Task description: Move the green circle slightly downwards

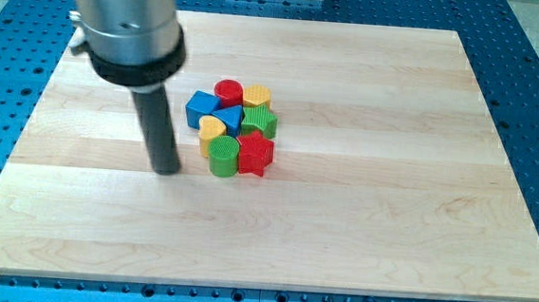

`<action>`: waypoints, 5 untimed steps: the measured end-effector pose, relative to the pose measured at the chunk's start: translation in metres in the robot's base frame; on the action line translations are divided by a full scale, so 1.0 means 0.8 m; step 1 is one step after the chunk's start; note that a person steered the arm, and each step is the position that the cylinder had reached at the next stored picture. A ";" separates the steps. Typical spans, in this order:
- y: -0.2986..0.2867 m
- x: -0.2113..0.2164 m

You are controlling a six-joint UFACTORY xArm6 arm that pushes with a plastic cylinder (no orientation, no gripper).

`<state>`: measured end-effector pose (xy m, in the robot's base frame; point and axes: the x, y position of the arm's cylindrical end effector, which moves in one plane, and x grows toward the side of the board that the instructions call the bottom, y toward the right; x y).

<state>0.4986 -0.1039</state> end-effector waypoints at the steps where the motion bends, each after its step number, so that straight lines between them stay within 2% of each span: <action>1: 0.049 0.011; 2: 0.067 0.017; 3: 0.124 0.014; 4: 0.148 -0.035; 5: 0.132 -0.048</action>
